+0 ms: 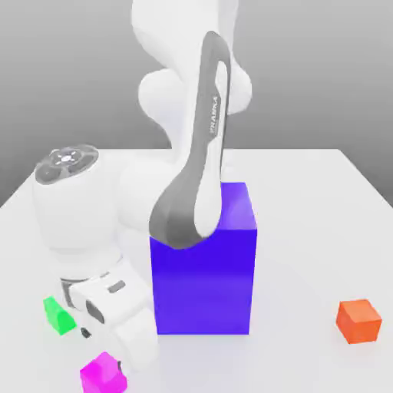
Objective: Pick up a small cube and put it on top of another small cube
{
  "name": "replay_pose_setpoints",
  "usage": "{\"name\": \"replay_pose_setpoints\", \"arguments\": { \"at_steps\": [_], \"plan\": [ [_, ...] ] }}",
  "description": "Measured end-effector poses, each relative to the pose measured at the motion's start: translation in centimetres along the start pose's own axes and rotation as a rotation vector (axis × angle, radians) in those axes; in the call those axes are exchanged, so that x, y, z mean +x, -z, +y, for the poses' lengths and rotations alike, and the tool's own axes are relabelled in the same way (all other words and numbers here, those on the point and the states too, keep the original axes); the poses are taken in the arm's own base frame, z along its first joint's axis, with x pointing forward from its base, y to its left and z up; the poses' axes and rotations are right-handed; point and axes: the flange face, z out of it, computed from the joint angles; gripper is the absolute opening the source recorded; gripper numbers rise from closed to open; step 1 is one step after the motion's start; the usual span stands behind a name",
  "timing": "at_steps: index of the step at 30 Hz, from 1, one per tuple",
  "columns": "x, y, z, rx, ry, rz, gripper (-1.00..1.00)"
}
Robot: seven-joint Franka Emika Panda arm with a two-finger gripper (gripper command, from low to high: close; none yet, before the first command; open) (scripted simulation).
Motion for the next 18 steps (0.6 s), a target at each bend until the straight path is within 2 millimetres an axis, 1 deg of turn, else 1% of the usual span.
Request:
{"name": "replay_pose_setpoints", "arguments": {
  "at_steps": [3, 4, 9, 10, 11, 15, 16, 18],
  "plan": [
    [-0.1, -3.8, 0.0, -0.001, 0.011, -0.005, 0.00],
    [0.4, -4.8, -0.4, 0.055, 0.036, 0.044, -1.00],
    [0.4, -4.8, -0.4, 0.055, 0.036, 0.043, -1.00],
    [0.6, -5.2, -0.6, 0.081, 0.044, 0.068, -1.00],
    [0.3, -4.7, -0.3, 0.048, 0.031, 0.038, -1.00],
    [-0.1, 0.2, -0.1, 0.002, 0.013, -0.003, -1.00],
    [-0.6, 1.5, -0.5, -0.001, -0.006, -0.010, -1.00],
    [-2.2, 3.7, -2.3, -0.008, -0.069, -0.028, -1.00]
  ]
}}
